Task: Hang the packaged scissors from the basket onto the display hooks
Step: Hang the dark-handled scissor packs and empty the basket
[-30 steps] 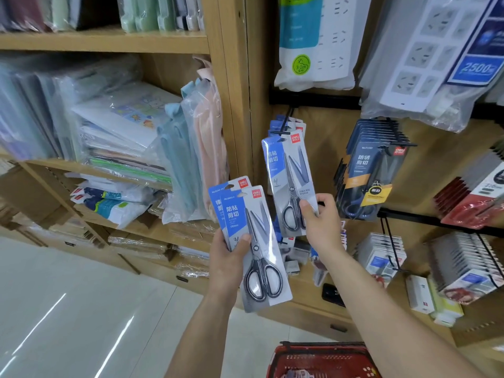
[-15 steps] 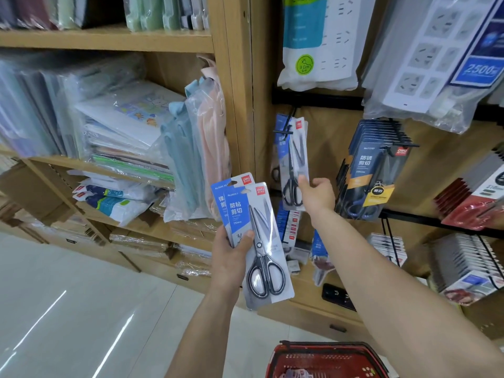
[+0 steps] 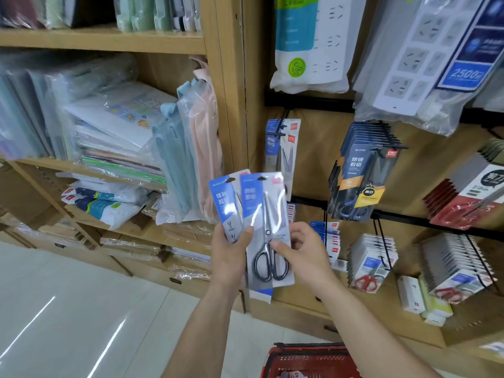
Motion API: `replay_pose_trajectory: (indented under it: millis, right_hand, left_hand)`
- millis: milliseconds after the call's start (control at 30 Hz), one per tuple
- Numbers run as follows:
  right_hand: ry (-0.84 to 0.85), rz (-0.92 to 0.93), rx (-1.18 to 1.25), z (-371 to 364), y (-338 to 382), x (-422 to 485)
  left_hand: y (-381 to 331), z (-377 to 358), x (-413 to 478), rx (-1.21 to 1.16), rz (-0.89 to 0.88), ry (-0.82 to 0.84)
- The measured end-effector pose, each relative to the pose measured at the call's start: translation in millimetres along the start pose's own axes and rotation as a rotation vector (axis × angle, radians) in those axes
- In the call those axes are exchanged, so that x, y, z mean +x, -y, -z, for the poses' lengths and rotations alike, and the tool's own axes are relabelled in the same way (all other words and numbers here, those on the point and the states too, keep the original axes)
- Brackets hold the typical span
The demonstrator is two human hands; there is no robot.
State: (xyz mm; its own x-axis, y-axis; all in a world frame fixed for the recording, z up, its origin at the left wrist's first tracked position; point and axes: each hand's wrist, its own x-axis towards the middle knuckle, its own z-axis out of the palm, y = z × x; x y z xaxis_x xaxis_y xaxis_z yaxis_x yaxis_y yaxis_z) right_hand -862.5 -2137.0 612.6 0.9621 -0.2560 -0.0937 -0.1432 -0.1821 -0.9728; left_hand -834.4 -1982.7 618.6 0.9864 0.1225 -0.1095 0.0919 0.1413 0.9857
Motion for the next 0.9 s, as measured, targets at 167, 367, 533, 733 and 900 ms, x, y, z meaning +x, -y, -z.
replay_pose_trajectory:
  millis: [167,367,533,733,900]
  right_hand:
    - [-0.118,0.081,0.071,14,16,15]
    - [-0.181,0.121,0.064,19,32,44]
    - [-0.219,0.143,0.064,16,34,57]
    - [-0.269,0.200,-0.007,9,34,71]
    - [-0.276,0.221,-0.049,7,17,68]
  left_hand:
    - [3,10,0,0.064,-0.016,-0.037]
    - [0,17,-5,0.054,0.007,-0.051]
    - [-1,21,-6,0.047,0.012,-0.047]
    - [0,23,-9,0.053,0.022,-0.039]
    - [1,27,-7,0.067,0.025,-0.051]
